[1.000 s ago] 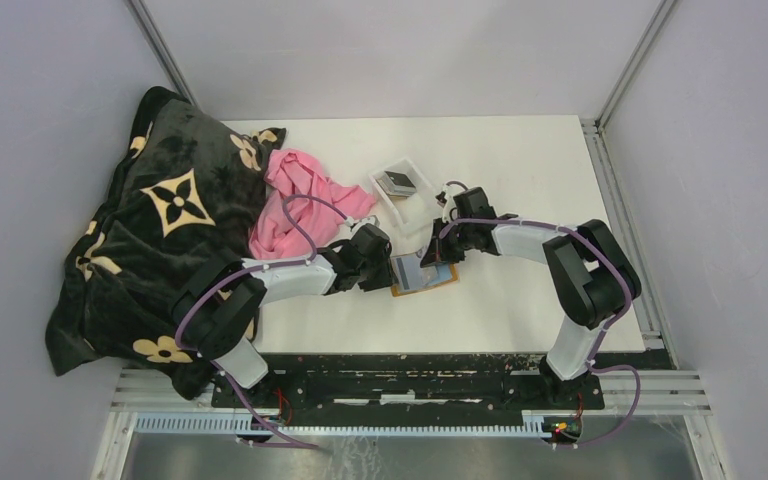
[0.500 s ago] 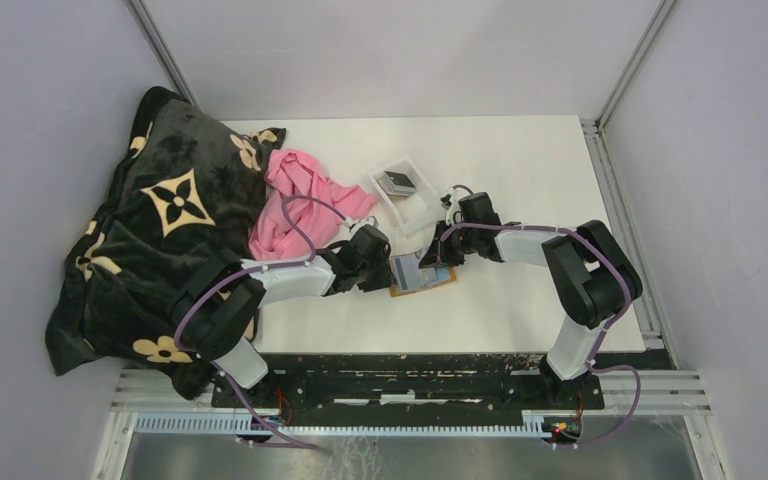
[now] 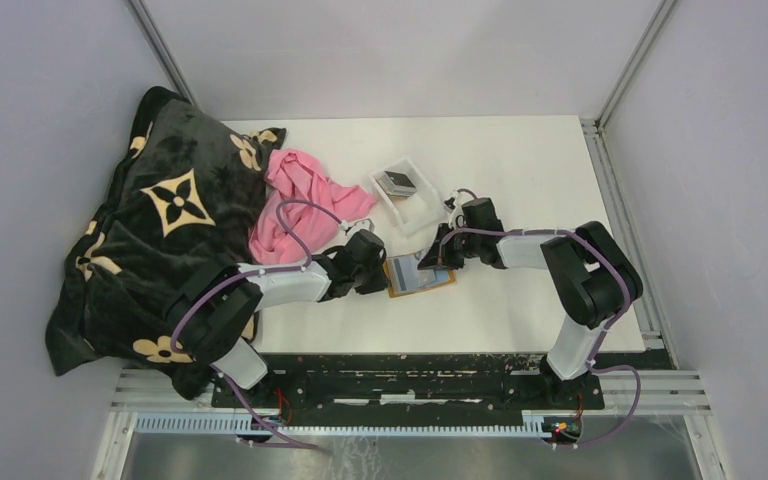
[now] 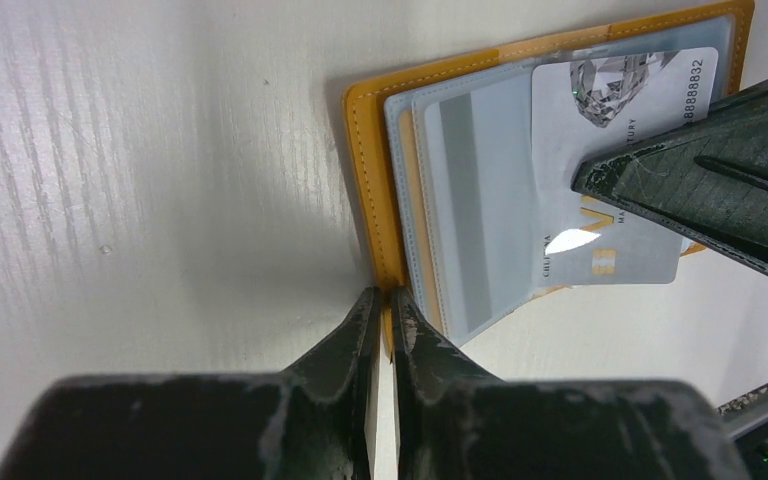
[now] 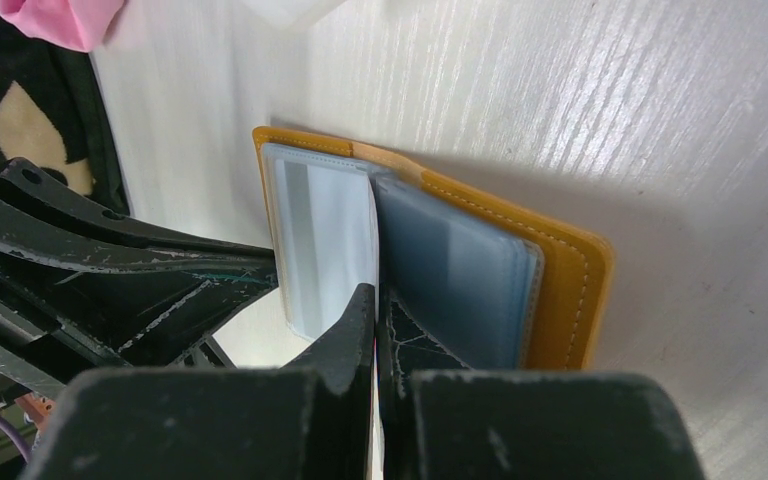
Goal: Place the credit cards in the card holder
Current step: Insert the credit card into the card holder.
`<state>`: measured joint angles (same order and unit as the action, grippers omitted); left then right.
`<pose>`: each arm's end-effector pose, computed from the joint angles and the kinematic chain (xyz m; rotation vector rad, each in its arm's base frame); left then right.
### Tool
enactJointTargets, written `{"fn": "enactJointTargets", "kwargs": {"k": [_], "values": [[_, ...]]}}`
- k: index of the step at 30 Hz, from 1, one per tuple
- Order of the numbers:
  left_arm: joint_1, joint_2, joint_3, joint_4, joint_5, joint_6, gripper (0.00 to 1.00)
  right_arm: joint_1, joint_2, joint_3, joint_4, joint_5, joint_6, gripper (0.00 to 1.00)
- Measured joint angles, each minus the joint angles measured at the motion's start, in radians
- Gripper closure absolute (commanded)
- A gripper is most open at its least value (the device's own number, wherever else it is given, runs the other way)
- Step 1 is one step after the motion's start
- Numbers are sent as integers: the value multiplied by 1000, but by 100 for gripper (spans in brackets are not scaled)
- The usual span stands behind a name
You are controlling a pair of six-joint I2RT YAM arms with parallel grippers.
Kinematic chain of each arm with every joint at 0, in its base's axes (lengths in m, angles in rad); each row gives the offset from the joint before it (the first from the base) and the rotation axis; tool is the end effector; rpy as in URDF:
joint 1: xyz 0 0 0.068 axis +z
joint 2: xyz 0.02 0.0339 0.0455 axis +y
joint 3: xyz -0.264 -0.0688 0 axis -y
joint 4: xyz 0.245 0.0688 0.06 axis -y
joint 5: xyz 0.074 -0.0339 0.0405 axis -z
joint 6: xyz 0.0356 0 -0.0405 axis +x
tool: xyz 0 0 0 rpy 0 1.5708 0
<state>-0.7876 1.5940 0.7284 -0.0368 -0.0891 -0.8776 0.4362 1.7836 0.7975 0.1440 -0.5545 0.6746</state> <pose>0.2128 -0.2093 0.1439 -0.1552 2.5629 -0.5824 0.2916 0.1566 0.1226 0.0287 2.5877 1.1394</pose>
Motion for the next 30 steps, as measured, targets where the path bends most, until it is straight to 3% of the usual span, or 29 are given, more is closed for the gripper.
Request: {"fn": "enactJointTargets", "kwargs": {"k": [30], "values": [[0,15,-8,44,13,-19,89,-6,-57,-128,132,25,108,99]]}}
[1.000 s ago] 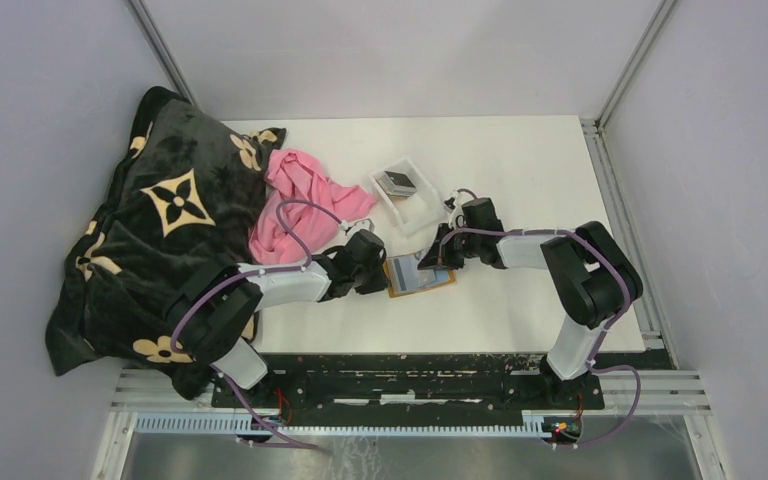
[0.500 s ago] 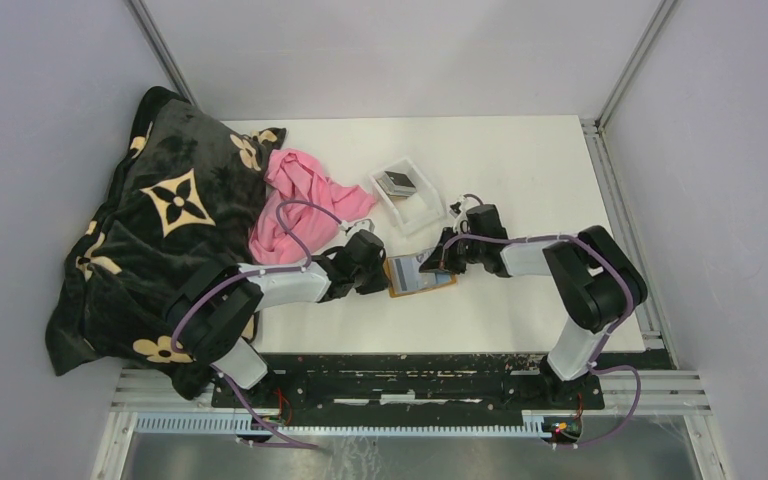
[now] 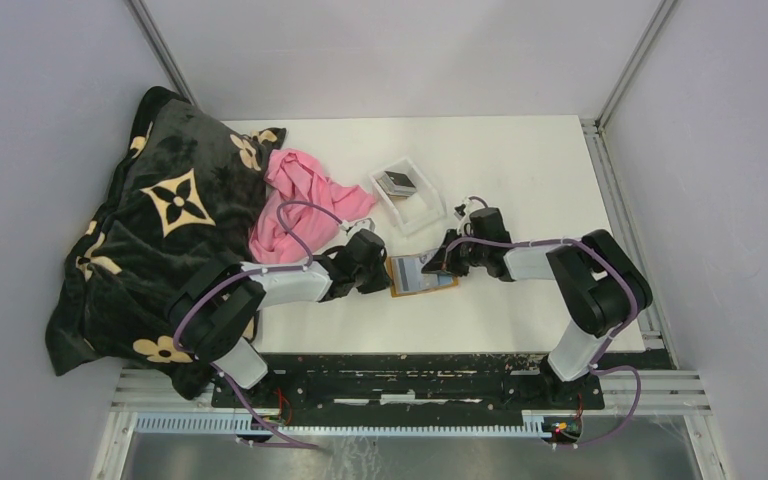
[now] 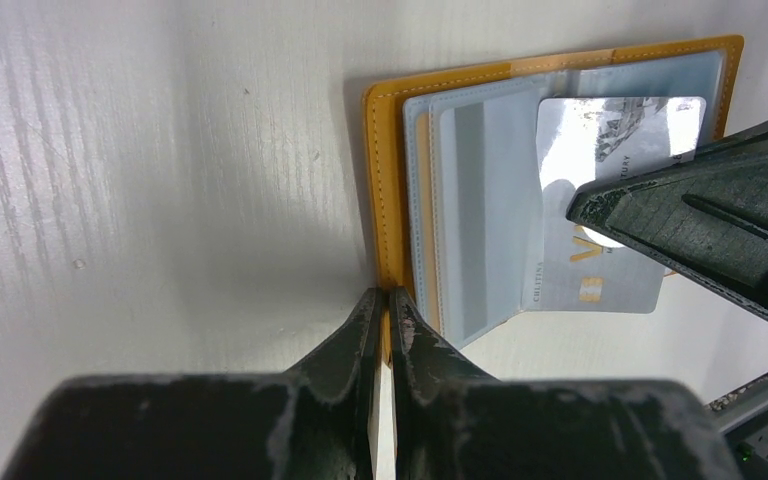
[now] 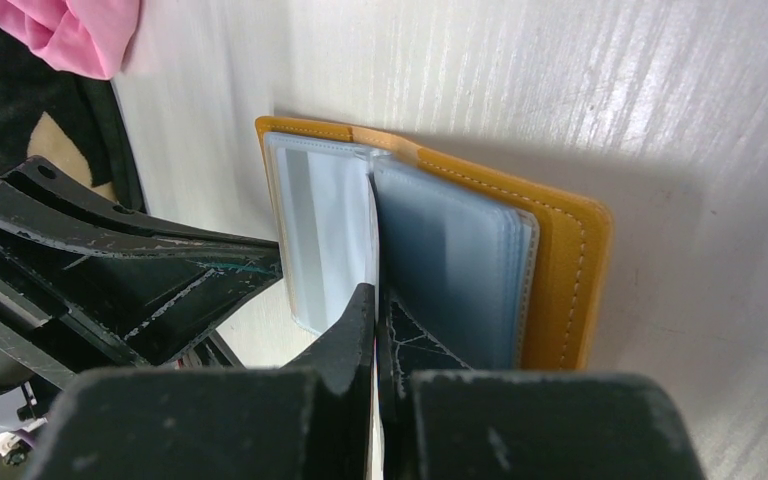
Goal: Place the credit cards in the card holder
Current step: Insert the credit card into the card holder.
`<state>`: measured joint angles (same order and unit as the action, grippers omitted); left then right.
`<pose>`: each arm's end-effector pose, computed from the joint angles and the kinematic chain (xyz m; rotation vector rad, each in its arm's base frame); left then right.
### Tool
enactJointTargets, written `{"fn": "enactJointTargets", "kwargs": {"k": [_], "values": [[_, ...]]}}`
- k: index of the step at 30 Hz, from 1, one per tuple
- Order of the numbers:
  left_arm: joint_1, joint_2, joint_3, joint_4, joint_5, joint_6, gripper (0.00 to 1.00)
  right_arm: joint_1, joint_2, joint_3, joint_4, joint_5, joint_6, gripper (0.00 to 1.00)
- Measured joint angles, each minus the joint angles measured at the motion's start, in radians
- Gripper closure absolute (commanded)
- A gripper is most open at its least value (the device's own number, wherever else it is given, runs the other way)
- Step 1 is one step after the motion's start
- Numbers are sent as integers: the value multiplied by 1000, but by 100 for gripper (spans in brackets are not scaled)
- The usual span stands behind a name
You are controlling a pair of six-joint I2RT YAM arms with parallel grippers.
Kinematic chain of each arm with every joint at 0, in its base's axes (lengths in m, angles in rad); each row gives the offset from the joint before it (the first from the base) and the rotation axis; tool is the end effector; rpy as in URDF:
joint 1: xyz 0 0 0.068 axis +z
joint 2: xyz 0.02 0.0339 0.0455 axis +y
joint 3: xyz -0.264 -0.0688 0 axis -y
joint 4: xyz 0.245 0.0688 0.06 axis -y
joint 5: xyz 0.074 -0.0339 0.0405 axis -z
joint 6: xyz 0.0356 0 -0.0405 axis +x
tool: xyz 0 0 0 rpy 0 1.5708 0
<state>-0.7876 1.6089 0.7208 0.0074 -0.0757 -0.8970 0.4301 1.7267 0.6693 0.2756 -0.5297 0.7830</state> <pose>0.2142 -0.2113 0.1406 -0.1746 2.5525 -0.6216 0.2724 0.1447 0.1166 0.1632 2.5466 1.1668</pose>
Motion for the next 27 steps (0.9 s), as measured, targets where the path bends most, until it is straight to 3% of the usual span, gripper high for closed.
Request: {"fn": "enactJointTargets", "kwargs": {"k": [15,27], "values": [[1,24,34,-24,6,1,89,-3,-8,-22,22,-3,35,99],[3,34,44,-28,7,2,89,-4,53,54,-32,-39,21,99]]}}
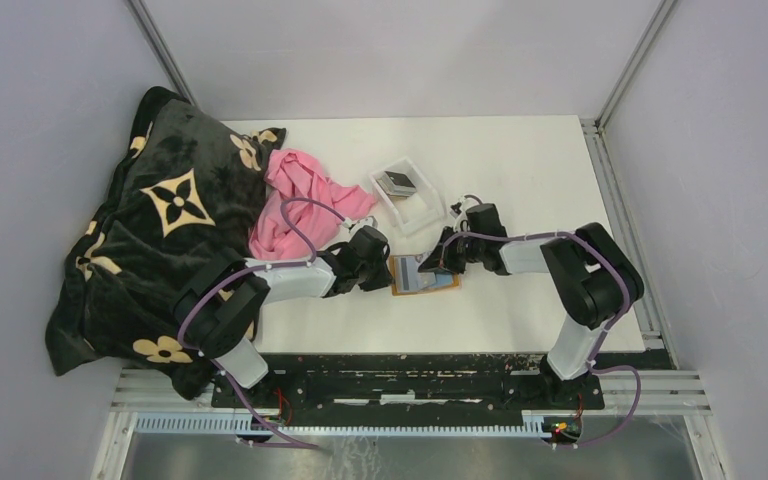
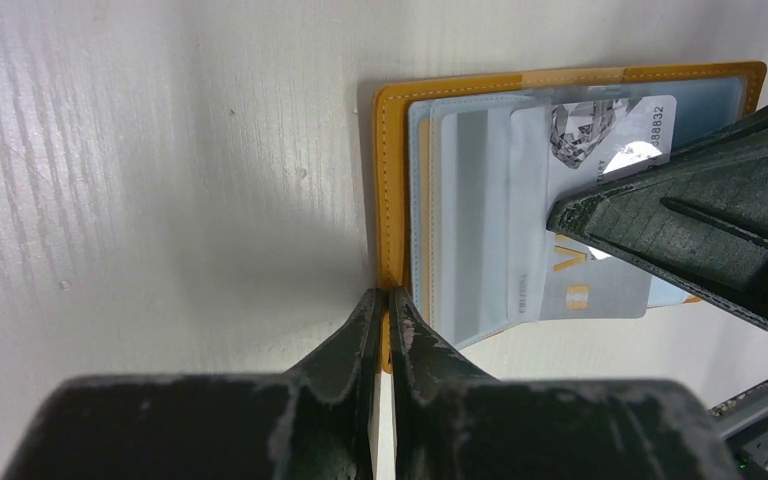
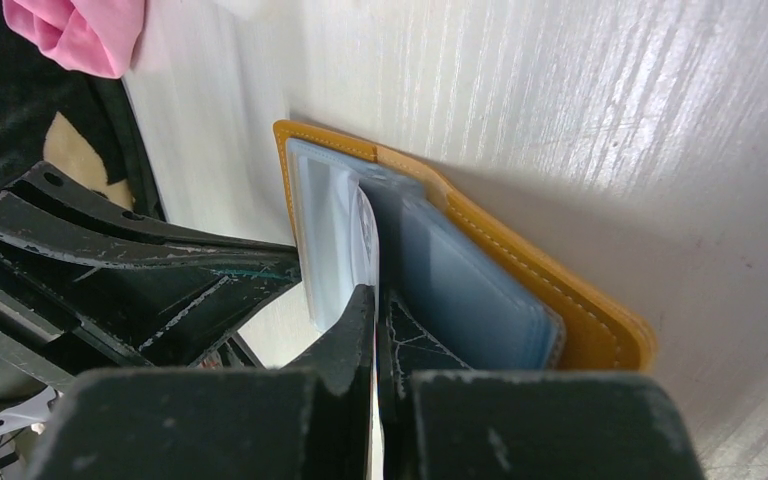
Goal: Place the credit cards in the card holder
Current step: Insert the credit card into the card holder.
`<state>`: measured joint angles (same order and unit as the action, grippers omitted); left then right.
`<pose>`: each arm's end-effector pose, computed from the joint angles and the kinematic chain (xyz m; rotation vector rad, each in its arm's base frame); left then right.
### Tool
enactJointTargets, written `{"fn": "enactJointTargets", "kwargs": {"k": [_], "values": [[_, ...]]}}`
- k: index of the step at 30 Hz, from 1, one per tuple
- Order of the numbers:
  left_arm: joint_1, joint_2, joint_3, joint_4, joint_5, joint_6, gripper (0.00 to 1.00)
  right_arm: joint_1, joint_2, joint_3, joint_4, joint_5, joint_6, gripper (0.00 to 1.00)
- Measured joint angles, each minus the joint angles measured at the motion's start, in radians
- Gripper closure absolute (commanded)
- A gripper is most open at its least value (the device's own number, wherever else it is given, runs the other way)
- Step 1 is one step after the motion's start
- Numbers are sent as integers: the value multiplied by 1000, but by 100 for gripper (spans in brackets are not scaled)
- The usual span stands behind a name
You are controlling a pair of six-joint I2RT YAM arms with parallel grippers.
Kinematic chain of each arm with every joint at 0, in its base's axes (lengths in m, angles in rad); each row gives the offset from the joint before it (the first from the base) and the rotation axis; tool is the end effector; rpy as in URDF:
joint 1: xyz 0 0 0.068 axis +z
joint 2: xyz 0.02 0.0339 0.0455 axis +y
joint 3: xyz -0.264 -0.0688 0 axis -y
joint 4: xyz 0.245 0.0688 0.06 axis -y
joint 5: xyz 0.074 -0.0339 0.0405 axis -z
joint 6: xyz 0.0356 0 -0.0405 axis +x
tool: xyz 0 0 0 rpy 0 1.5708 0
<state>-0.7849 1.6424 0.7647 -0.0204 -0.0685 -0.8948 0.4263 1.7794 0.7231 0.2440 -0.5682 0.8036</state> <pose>0.2209 -0.2172 0.1410 -0.1723 2.5707 -0.6117 0.2825 0.1494 0.1125 0.1886 2.5867 1.2068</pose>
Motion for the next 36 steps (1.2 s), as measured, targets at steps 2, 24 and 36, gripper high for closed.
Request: {"fn": "enactJointTargets", "kwargs": {"k": [2,24,36], "values": [[0,2,2,0,0,0,89,0,2,5,-5,0,-3,99],[-3,63,24,104,60,-1,92,33,-76,129,-351,166,-239,53],[-3,76,33,111,76,-1,94,58,-66,179,-455,228,-292,59]]}}
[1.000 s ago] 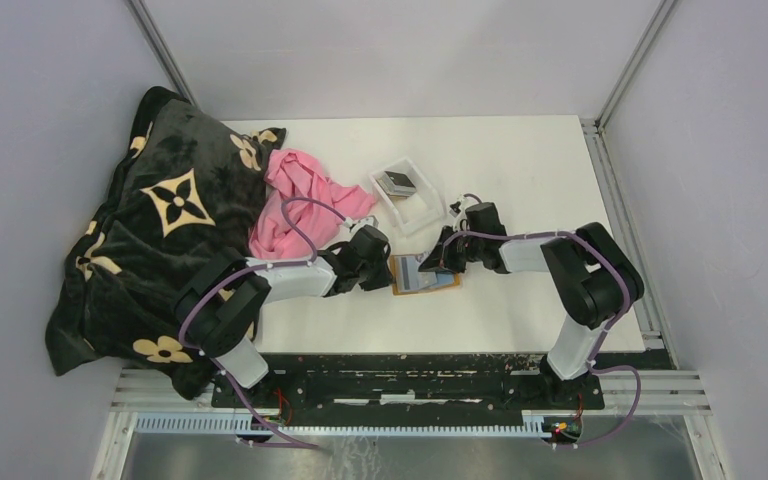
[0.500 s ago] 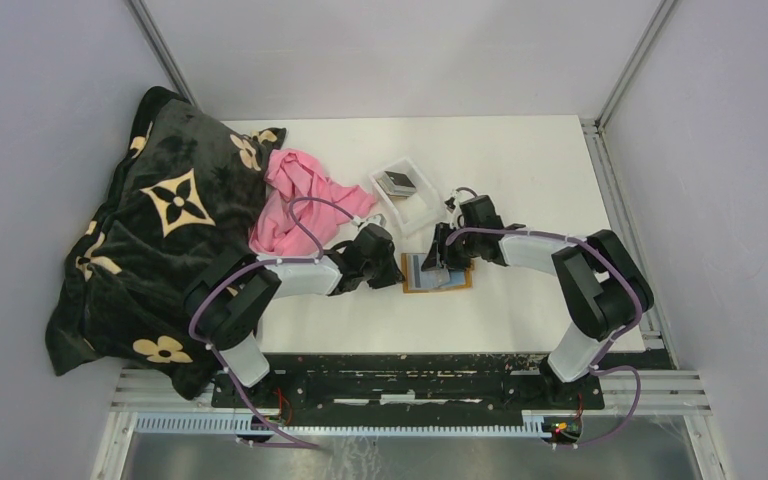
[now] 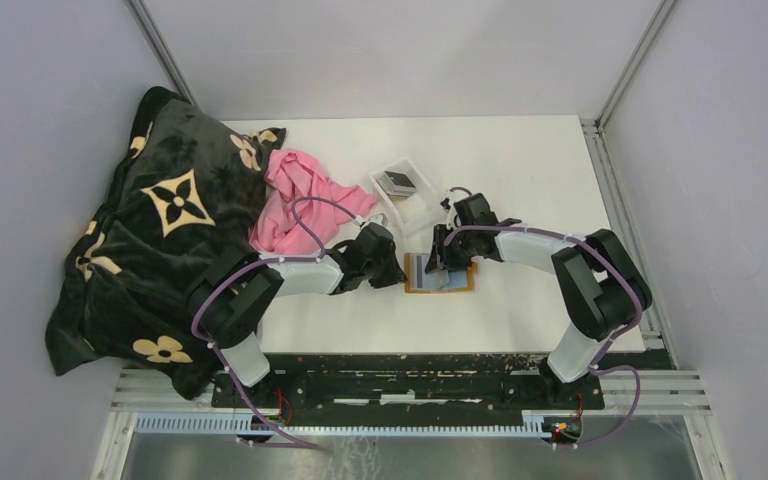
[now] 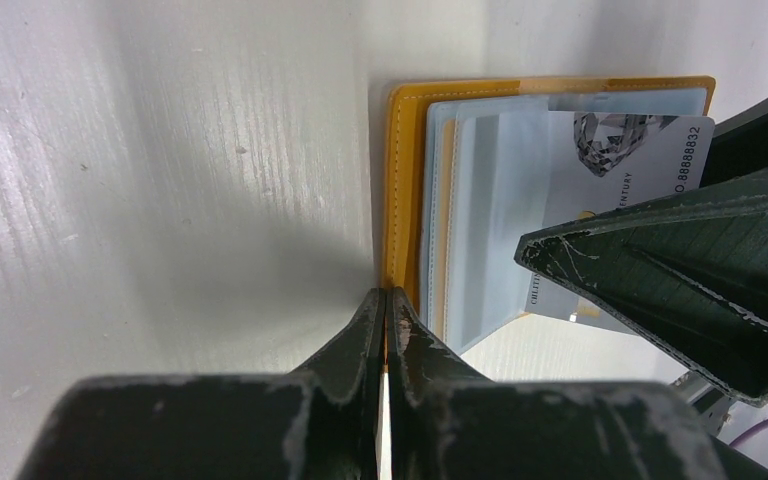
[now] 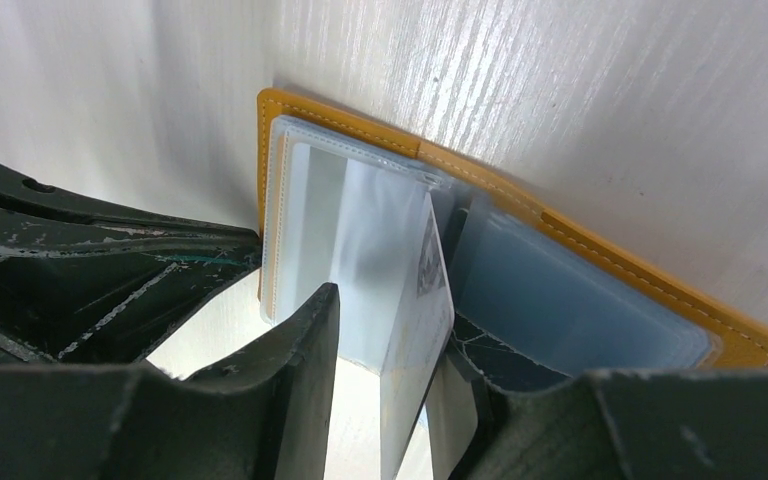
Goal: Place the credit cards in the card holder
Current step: Insert the credit card into the card holder.
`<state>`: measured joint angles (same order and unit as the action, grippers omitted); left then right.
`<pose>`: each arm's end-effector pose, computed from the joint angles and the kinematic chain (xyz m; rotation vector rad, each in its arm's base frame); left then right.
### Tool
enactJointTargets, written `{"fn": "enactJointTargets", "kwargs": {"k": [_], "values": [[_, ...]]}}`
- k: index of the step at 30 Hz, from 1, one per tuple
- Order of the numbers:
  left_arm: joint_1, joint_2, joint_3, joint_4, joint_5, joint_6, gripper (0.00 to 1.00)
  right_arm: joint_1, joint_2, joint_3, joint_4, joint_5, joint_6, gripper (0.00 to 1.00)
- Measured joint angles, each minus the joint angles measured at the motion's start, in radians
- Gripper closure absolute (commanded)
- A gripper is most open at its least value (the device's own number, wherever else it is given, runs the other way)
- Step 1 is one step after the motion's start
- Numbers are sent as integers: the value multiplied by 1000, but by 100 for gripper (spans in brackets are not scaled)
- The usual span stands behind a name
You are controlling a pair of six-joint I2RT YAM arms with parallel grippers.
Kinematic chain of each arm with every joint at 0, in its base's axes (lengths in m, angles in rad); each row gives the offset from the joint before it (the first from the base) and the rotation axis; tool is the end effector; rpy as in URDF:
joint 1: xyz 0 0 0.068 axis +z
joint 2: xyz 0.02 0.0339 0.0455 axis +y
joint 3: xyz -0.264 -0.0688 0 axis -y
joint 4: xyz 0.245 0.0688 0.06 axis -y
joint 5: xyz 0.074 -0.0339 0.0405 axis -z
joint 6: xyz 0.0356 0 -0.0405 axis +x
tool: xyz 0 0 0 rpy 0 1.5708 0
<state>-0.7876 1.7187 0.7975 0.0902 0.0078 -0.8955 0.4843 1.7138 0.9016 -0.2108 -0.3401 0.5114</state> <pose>0.2318 -0.2332 0.1349 -0.1339 2.5507 -0.7451 0.2827 0.1622 0.1464 -0.0942 2.7178 0.7742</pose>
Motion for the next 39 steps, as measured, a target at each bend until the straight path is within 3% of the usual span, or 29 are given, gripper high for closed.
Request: {"fn": "enactJointTargets", "kwargs": {"k": [14,39], "values": [[0,1,0,8,4,0,94,-2,-42,-54,57,5,33,53],[-6,6,-1,18,21,0,95,-39,-122,-82,-60,63,30,53]]}}
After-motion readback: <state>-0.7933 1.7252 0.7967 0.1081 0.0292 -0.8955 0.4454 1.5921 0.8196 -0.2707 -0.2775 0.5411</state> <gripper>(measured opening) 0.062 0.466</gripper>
